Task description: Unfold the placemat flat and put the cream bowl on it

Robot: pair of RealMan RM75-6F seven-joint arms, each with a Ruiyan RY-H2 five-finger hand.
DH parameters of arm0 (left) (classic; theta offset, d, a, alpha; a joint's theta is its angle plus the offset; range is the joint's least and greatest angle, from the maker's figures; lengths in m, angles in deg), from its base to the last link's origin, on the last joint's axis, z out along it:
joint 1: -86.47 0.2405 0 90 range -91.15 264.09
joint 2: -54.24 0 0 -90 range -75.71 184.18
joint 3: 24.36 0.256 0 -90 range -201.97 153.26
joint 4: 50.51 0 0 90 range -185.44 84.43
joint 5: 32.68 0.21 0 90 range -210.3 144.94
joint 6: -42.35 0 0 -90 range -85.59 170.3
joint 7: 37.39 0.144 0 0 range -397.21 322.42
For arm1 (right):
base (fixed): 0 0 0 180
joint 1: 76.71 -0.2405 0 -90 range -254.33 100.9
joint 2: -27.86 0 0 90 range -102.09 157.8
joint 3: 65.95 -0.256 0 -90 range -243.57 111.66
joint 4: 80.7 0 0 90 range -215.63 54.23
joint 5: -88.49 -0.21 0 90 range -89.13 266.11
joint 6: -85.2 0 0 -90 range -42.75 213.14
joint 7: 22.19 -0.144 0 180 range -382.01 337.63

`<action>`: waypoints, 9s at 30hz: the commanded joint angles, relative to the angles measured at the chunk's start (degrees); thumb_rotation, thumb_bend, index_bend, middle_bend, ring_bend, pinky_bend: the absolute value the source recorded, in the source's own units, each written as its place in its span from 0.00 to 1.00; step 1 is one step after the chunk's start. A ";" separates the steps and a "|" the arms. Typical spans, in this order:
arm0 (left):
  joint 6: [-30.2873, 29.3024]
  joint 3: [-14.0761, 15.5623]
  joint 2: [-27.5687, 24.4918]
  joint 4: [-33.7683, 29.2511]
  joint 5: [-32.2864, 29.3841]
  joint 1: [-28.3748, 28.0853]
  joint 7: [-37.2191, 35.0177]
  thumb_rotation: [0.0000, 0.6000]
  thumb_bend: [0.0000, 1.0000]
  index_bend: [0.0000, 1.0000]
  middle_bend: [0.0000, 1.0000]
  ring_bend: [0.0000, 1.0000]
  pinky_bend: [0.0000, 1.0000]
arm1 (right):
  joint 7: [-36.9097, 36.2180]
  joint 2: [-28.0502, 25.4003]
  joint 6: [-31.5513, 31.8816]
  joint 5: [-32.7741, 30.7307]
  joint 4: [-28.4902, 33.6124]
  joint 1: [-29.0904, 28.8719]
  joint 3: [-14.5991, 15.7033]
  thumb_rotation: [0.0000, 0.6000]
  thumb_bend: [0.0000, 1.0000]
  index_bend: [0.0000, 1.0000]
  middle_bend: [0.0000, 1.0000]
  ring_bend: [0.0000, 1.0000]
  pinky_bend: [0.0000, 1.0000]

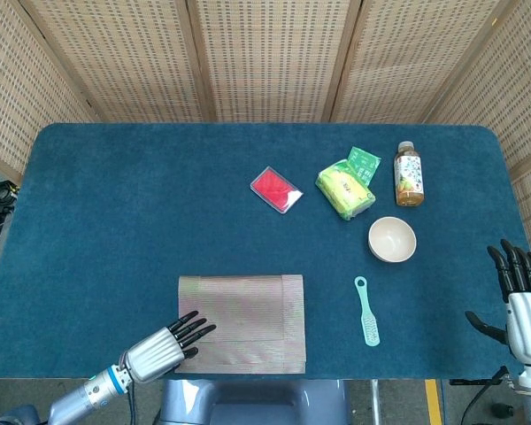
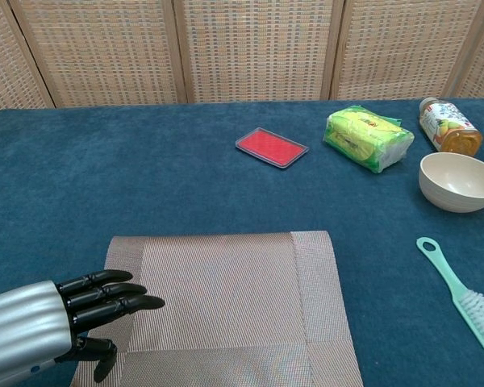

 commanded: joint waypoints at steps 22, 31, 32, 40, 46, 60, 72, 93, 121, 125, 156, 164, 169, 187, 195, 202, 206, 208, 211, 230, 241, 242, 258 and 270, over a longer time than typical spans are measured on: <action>0.32 -0.15 1.65 0.49 -2.51 -0.81 0.08 1.00 0.56 0.72 0.00 0.00 0.00 | -0.62 -0.33 -0.13 0.32 0.23 0.01 0.28 1.00 0.00 0.01 0.00 0.00 0.00; -0.41 -5.06 0.46 -3.64 -5.89 -3.39 -2.83 1.00 0.56 0.76 0.00 0.00 0.00 | 0.16 0.01 -0.25 0.31 0.16 -0.08 0.32 1.00 0.00 0.01 0.00 0.00 0.00; 0.12 -6.56 -0.17 -5.19 -7.07 -4.38 -3.85 1.00 0.56 0.76 0.00 0.00 0.00 | 0.46 0.15 -0.34 0.19 0.11 -0.15 0.27 1.00 0.00 0.01 0.00 0.00 0.00; 10.10 -17.67 -4.73 -15.20 -20.63 -10.78 -7.37 1.00 0.56 0.77 0.00 0.00 0.00 | 2.55 0.89 -1.37 -1.32 0.15 -0.71 -0.22 1.00 0.00 0.00 0.00 0.00 0.00; 16.96 -25.97 -5.20 -14.40 -31.05 -15.59 -7.76 1.00 0.56 0.76 0.00 0.00 0.00 | 4.07 1.63 -1.72 -3.32 -0.36 -1.11 -1.21 1.00 0.00 0.00 0.00 0.00 0.00; 26.99 -32.98 3.29 11.81 -46.14 -23.64 -9.55 1.00 0.56 0.76 0.00 0.00 0.00 | 7.05 3.81 -5.07 -7.95 -2.49 -3.21 -2.80 1.00 0.00 0.00 0.00 0.00 0.00; 24.12 -34.47 3.97 15.71 -49.37 -23.22 -10.75 1.00 0.00 0.00 0.00 0.00 0.00 | 7.32 4.19 -5.40 -7.58 -3.00 -3.50 -2.24 1.00 0.00 0.00 0.00 0.00 0.00; 5.44 -31.54 -25.32 -27.27 -51.96 -5.85 2.40 1.00 0.00 0.00 0.00 0.00 0.00 | -2.41 4.32 -9.62 20.47 -17.54 -11.88 8.32 1.00 0.00 0.14 0.00 0.00 0.00; -9.33 -22.55 -30.15 -35.88 -42.19 7.21 4.72 1.00 0.00 0.00 0.00 0.00 0.00 | 7.49 19.87 -31.09 32.32 -16.46 -27.08 13.84 1.00 0.00 0.22 0.00 0.00 0.00; -9.30 -22.49 -29.85 -35.86 -41.70 7.25 5.22 1.00 0.00 0.00 0.00 0.00 0.00 | 8.37 21.16 -32.62 31.55 -15.81 -28.48 13.46 1.00 0.00 0.22 0.00 0.00 0.00; -8.19 -23.26 -28.86 -35.71 -41.96 7.41 7.39 1.00 0.00 0.00 0.00 0.00 0.00 | 11.12 29.61 -36.71 23.41 -19.53 -35.36 11.08 1.00 0.13 0.24 0.00 0.00 0.00; -8.09 -23.26 -28.89 -35.81 -41.65 7.55 7.28 1.00 0.00 0.00 0.00 0.00 0.00 | 10.39 30.25 -34.89 22.37 -20.35 -36.24 10.84 1.00 0.50 0.28 0.00 0.00 0.00; -7.83 -23.30 -28.83 -35.77 -41.68 7.51 7.33 1.00 0.00 0.00 0.00 0.00 0.00 | 9.51 30.76 -32.46 23.21 -22.20 -36.39 11.53 1.00 0.63 0.41 0.00 0.00 0.00; -7.82 -23.25 -29.13 -35.94 -40.97 7.80 6.60 1.00 0.00 0.00 0.00 0.00 0.00 | 7.82 29.66 -27.06 26.30 -22.90 -36.17 15.50 1.00 0.73 0.73 0.00 0.00 0.00; -7.41 -23.08 -29.34 -36.31 -40.59 7.79 6.29 1.00 0.00 0.00 0.00 0.00 0.00 | 17.09 19.04 -13.52 42.80 -30.18 -38.38 19.85 1.00 0.73 0.74 0.00 0.00 0.00; -6.91 -23.10 -29.23 -36.32 -40.75 7.61 6.40 1.00 0.00 0.00 0.00 0.00 0.00 | 23.38 10.55 -17.47 46.20 -30.31 -46.61 14.89 1.00 0.69 0.74 0.00 0.00 0.00; -6.40 -23.03 -29.18 -36.06 -40.94 7.46 6.42 1.00 0.00 0.00 0.00 0.00 0.00 | 22.15 8.00 -21.93 46.16 -33.51 -51.59 13.06 1.00 0.64 0.73 0.00 0.00 0.00; -6.19 -23.04 -29.13 -35.97 -41.04 7.36 6.50 1.00 0.00 0.00 0.00 0.00 0.00 | 21.57 8.19 -22.31 47.19 -36.60 -53.58 12.88 1.00 0.62 0.73 0.00 0.00 0.00; -5.97 -23.01 -29.01 -35.84 -41.11 7.23 6.76 1.00 0.00 0.00 0.00 0.00 0.00 | 21.21 9.37 -23.33 46.98 -41.17 -55.39 12.33 1.00 0.57 0.72 0.00 0.00 0.00; -4.67 -22.61 -27.83 -35.02 -41.55 6.46 8.75 1.00 0.00 0.00 0.00 0.00 0.00 | 23.26 14.31 -17.96 23.12 -50.22 -47.81 0.27 1.00 0.00 0.00 0.00 0.00 0.00; 0.43 -21.67 -25.08 -28.69 -36.57 2.38 6.48 1.00 0.00 0.00 0.00 0.00 0.00 | 13.69 8.07 -8.68 3.44 -28.61 -29.63 -2.88 1.00 0.00 0.00 0.00 0.00 0.00; 1.54 -21.52 -24.46 -27.09 -35.30 1.31 5.98 1.00 0.00 0.00 0.00 0.00 0.00 | 12.04 7.75 -7.97 1.49 -25.98 -27.69 -2.80 1.00 0.00 0.00 0.00 0.00 0.00; 8.63 -17.77 -5.58 8.19 -15.82 -15.47 -14.90 1.00 0.00 0.22 0.00 0.00 0.00 | 0.50 11.77 -2.47 -3.49 -18.97 -15.45 0.96 1.00 0.00 0.00 0.00 0.00 0.00; 11.54 -13.65 4.44 23.73 -12.64 -22.01 -18.67 1.00 0.00 0.23 0.00 0.00 0.00 | -4.08 13.99 -1.04 -1.94 -23.15 -14.42 -0.65 1.00 0.00 0.00 0.00 0.00 0.00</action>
